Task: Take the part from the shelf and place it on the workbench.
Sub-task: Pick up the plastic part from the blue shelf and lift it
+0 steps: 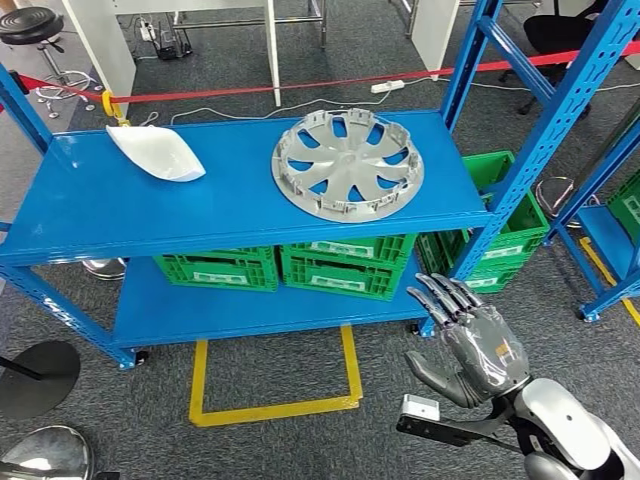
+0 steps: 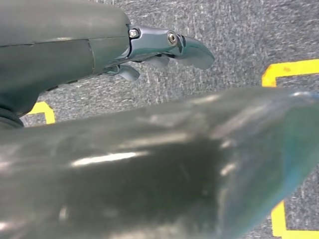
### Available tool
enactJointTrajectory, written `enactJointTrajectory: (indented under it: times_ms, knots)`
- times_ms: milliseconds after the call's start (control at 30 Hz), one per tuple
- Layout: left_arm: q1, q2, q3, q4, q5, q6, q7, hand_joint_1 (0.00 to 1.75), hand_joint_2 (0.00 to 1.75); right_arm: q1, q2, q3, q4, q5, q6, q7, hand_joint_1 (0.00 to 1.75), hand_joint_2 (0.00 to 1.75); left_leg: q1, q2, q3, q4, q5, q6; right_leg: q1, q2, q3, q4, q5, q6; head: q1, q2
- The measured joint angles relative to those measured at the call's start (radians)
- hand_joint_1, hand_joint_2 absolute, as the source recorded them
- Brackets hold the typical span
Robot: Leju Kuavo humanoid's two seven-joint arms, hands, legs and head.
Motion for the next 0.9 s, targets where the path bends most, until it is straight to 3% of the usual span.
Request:
enactJointTrajectory:
  times_ms: [33, 67, 133, 233, 300, 367, 400, 433, 467, 533, 567, 633, 700, 733, 800, 867, 900]
  knots:
    - [0.001, -0.002, 0.004, 0.000, -0.002, -0.003, 0.000, 0.00, 0.00, 0.000, 0.000, 0.000, 0.000, 0.000, 0.000, 0.000, 0.00, 0.00, -0.004, -0.002, 0.007, 0.000, -0.006, 0.000, 0.006, 0.000, 0.023, -0.065, 0.039, -0.011, -0.002, 0.000]
    - [0.003, -0.004, 0.008, 0.000, -0.005, -0.007, 0.000, 0.00, 0.00, -0.001, 0.001, -0.001, 0.000, 0.000, 0.000, 0.000, 0.00, 0.00, -0.006, -0.004, 0.012, 0.000, -0.015, -0.003, 0.011, 0.000, 0.039, -0.110, 0.059, -0.019, -0.002, 0.000]
    - [0.006, -0.008, 0.020, 0.000, -0.012, -0.021, 0.000, 0.00, 0.00, -0.004, 0.001, -0.001, 0.000, 0.000, 0.000, 0.000, 0.00, 0.00, -0.004, -0.007, 0.016, -0.001, -0.032, -0.014, 0.018, -0.001, 0.048, -0.136, 0.056, -0.026, -0.003, 0.000]
    - [0.013, -0.014, 0.042, 0.000, -0.038, -0.048, 0.002, 0.00, 0.00, -0.006, 0.001, -0.002, 0.000, 0.000, -0.002, 0.000, 0.00, 0.00, -0.004, -0.004, 0.019, 0.018, -0.049, -0.030, 0.010, 0.001, 0.081, -0.154, 0.056, -0.034, -0.005, 0.000]
    - [0.015, -0.018, 0.057, 0.000, -0.051, -0.054, 0.003, 0.00, 0.00, -0.007, 0.002, -0.002, 0.000, 0.000, -0.002, 0.000, 0.00, 0.00, 0.002, -0.002, -0.025, 0.109, -0.083, -0.047, 0.000, -0.002, 0.109, -0.165, 0.055, -0.035, -0.011, 0.000]
    - [0.018, -0.020, 0.067, 0.000, -0.058, -0.055, 0.005, 0.00, 0.00, -0.007, 0.002, -0.001, 0.000, 0.000, -0.002, 0.000, 0.00, 0.00, 0.012, -0.002, -0.116, 0.243, -0.121, -0.065, -0.007, -0.003, 0.133, -0.167, 0.039, -0.030, -0.013, 0.000]
    - [0.021, -0.022, 0.070, 0.000, -0.061, -0.055, 0.006, 0.00, 0.00, -0.007, 0.002, -0.001, 0.000, 0.000, -0.002, 0.000, 0.00, 0.00, 0.017, -0.002, -0.152, 0.281, -0.117, -0.072, -0.011, -0.003, 0.146, -0.167, 0.028, -0.026, -0.013, 0.000]
    - [0.025, -0.024, 0.073, 0.000, -0.066, -0.055, 0.007, 0.00, 0.00, -0.007, 0.002, 0.000, 0.000, 0.000, -0.002, 0.000, 0.00, 0.00, 0.022, -0.002, -0.171, 0.282, -0.091, -0.078, -0.016, -0.002, 0.161, -0.168, 0.016, -0.021, -0.013, 0.000]
    - [0.028, -0.027, 0.078, 0.000, -0.071, -0.055, 0.009, 0.00, 0.00, -0.007, 0.002, 0.000, 0.000, 0.000, -0.002, 0.000, 0.00, 0.00, 0.026, -0.001, -0.169, 0.244, -0.045, -0.083, -0.021, -0.001, 0.177, -0.169, 0.002, -0.016, -0.013, 0.000]
    - [0.031, -0.033, 0.088, 0.002, -0.084, -0.060, 0.012, 0.00, 0.00, -0.007, 0.002, 0.000, 0.000, 0.001, -0.002, 0.000, 0.00, 0.00, 0.033, 0.006, -0.126, 0.107, 0.056, -0.093, -0.027, 0.000, 0.217, -0.179, -0.032, -0.005, -0.014, 0.000]
    - [0.032, -0.036, 0.095, 0.003, -0.092, -0.065, 0.013, 0.00, 0.00, -0.007, 0.002, -0.001, 0.000, 0.001, -0.002, 0.000, 0.00, 0.00, 0.034, 0.010, -0.102, 0.051, 0.079, -0.092, -0.028, 0.001, 0.240, -0.193, -0.049, 0.002, -0.015, 0.000]
    - [0.032, -0.045, 0.108, 0.005, -0.111, -0.079, 0.016, 0.00, 0.00, -0.008, 0.002, -0.002, 0.000, 0.001, -0.001, -0.001, 0.00, 0.00, 0.034, 0.014, -0.071, 0.005, 0.064, -0.076, -0.025, 0.004, 0.295, -0.233, -0.066, 0.014, -0.015, 0.000]
    - [0.031, -0.053, 0.125, 0.006, -0.132, -0.089, 0.020, 0.00, 0.00, -0.010, 0.002, -0.004, -0.001, 0.001, 0.000, -0.001, 0.00, 0.00, 0.035, 0.009, -0.045, 0.000, 0.037, -0.050, -0.025, 0.004, 0.324, -0.234, -0.046, 0.026, -0.012, 0.000]
    - [0.032, -0.058, 0.134, 0.006, -0.145, -0.093, 0.024, 0.00, 0.00, -0.011, 0.002, -0.005, -0.001, 0.001, 0.000, -0.001, 0.00, 0.00, 0.035, 0.008, -0.028, -0.002, 0.031, -0.039, -0.026, 0.003, 0.312, -0.189, -0.027, 0.031, -0.010, 0.000]
    - [0.035, -0.067, 0.156, 0.008, -0.170, -0.101, 0.034, 0.00, 0.00, -0.013, 0.002, -0.005, -0.002, 0.001, 0.002, -0.001, 0.00, 0.00, 0.034, 0.007, 0.005, -0.003, 0.017, -0.022, -0.027, -0.001, 0.221, -0.043, -0.029, 0.034, -0.005, -0.001]
    - [0.038, -0.078, 0.181, 0.010, -0.184, -0.106, 0.043, 0.00, 0.00, -0.010, 0.002, -0.004, -0.002, 0.000, 0.004, -0.001, 0.00, 0.00, 0.031, 0.005, 0.026, -0.003, -0.007, -0.013, -0.025, -0.002, 0.109, 0.080, -0.104, 0.032, 0.000, 0.000]
    - [0.039, -0.083, 0.192, 0.011, -0.187, -0.108, 0.045, 0.00, 0.00, -0.008, 0.002, -0.004, -0.002, 0.000, 0.005, -0.001, 0.00, 0.00, 0.030, 0.002, 0.038, -0.003, -0.018, -0.011, -0.024, -0.002, 0.066, 0.101, -0.144, 0.029, 0.001, 0.000]
